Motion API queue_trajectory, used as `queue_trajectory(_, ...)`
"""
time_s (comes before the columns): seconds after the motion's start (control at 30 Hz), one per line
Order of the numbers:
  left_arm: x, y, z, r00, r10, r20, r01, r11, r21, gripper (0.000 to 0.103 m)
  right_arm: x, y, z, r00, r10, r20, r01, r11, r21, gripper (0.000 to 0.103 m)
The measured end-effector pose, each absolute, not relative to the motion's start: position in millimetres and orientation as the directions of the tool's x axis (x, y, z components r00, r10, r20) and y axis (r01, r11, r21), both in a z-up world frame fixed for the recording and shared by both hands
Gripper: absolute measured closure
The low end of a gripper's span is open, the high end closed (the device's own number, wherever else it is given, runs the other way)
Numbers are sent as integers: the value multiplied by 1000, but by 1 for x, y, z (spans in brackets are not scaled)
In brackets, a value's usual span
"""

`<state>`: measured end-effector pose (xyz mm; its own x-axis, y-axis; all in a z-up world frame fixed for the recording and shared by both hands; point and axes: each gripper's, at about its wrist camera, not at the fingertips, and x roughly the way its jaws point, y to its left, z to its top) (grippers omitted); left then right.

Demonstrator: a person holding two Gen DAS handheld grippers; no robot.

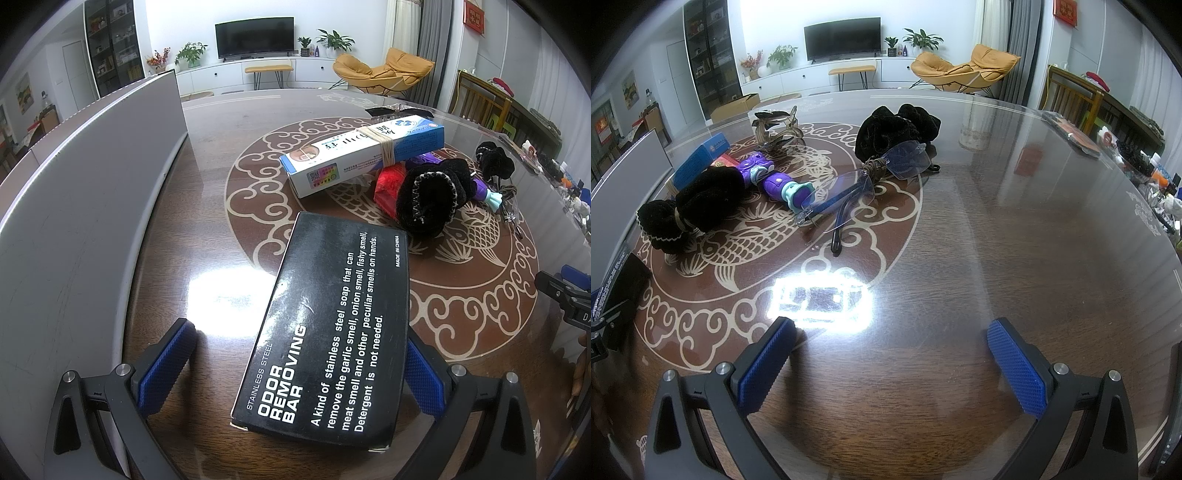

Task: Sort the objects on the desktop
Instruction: 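Grasp the clear twine-tied glasses with the right tool while the left tool holds the black box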

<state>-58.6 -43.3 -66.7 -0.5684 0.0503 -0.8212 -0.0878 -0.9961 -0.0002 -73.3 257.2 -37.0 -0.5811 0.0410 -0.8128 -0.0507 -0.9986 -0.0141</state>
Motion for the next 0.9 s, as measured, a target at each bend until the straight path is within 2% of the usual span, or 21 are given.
queue_trajectory(0.13, -59, -43, -67, -569, 51, -821, -88, -996, 0, 0, -74, 256, -36, -576, 32, -817, -35, -999, -15, 0)
queue_trajectory(0.23, -58, -43, -67, -568, 50, -821, -88, -996, 0, 0, -85, 257, -30, -554, -44, -832, 31, -999, 32, 0)
queue_trajectory(0.33, -59, -43, -65, -570, 48, -820, -86, -996, 1, 0, -98, 273, -10, -625, -123, -771, -28, -983, 180, 0)
queue_trajectory(0.43, -59, -42, -65, -570, 47, -820, -84, -996, 2, 0, -131, 282, -2, -633, -156, -758, -92, -957, 274, 0)
queue_trajectory(0.53, -59, -42, -65, -570, 47, -820, -84, -996, 2, 0, -174, 277, -9, -597, -129, -792, -150, -952, 268, 1)
queue_trajectory(0.6, -59, -42, -65, -570, 47, -820, -85, -996, 2, 0, -191, 273, -18, -561, -85, -824, -189, -955, 227, 13)
queue_trajectory(0.63, -59, -42, -65, -571, 47, -820, -85, -996, 2, 0, -196, 271, -23, -537, -45, -842, -214, -959, 187, 28)
queue_trajectory(0.67, -59, -42, -65, -571, 47, -820, -85, -996, 2, 0, -197, 268, -22, -542, -3, -840, -222, -964, 147, 50)
queue_trajectory(0.73, -59, -42, -65, -571, 47, -819, -84, -996, 2, 0, -193, 266, -24, -538, 7, -843, -216, -968, 130, 65)
queue_trajectory(0.77, -59, -42, -65, -571, 47, -820, -84, -996, 2, 0, -190, 266, -25, -543, -3, -840, -203, -970, 134, 78)
queue_trajectory(0.9, -59, -42, -65, -571, 46, -820, -83, -997, 2, 0, -163, 261, -29, -561, -20, -828, -101, -991, 92, 78)
